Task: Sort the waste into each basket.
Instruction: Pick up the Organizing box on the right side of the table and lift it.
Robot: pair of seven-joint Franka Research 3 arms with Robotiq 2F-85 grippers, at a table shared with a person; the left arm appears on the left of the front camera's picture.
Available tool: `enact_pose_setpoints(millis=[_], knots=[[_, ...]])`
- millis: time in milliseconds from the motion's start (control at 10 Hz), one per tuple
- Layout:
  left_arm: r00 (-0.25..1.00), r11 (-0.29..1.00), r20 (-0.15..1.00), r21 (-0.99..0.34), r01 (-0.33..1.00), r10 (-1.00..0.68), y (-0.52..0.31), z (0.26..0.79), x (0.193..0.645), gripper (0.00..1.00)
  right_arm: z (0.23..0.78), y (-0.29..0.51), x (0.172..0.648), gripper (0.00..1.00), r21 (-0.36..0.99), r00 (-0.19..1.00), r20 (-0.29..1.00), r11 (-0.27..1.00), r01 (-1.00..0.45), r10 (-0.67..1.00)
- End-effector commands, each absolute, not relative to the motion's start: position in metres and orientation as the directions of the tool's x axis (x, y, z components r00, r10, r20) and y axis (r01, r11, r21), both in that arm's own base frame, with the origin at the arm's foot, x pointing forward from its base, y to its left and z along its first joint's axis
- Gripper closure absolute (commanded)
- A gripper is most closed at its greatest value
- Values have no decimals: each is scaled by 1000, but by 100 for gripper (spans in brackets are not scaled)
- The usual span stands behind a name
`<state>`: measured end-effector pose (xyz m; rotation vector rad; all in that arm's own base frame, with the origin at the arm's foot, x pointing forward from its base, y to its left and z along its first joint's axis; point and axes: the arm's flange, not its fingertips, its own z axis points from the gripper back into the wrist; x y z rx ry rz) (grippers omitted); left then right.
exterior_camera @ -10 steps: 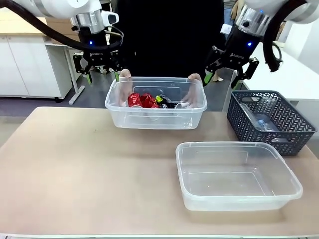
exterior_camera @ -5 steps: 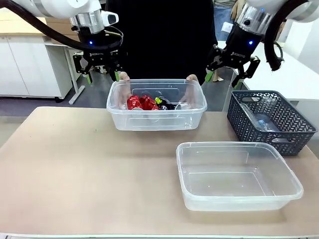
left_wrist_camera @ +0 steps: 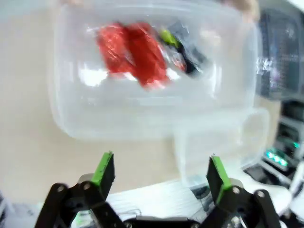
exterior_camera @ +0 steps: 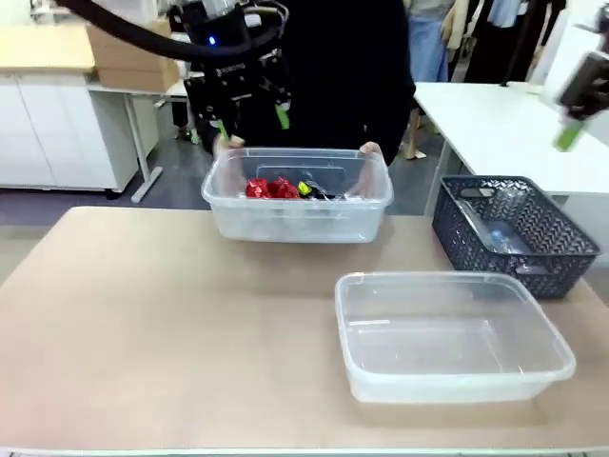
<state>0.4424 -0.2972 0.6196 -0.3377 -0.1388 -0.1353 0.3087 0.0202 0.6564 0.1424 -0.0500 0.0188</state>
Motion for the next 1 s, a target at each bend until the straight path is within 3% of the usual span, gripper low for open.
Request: enact_pose_setpoints(millis=[0,200,300,400,700,800,900], knots=[[977,891,26,-406,206,-213,-310,601,415,0,632,-14,283,0,32,994,109,999,10,-14],[902,846,-122,-416,332,-414,-341,567,414,0,621,-18,273,0,-8,986,164,1000,27,-25],[863,819,-149,-427,383,-482,-349,566,426,0,648,-25,264,0,48,996,85,999,18,-22],[945,862,-47,-428,273,-323,-351,585,394,0,648,-25,264,0,48,996,85,999,18,-22],[918,845,-98,-439,306,-384,-357,566,406,0,639,-26,262,0,27,995,100,999,21,-24],[973,895,-116,-425,135,-202,-371,549,401,0,607,-17,268,0,71,996,82,996,-52,46],[972,863,-228,-475,-168,64,-390,525,387,0,562,-14,275,0,122,992,-10,985,-122,124]])
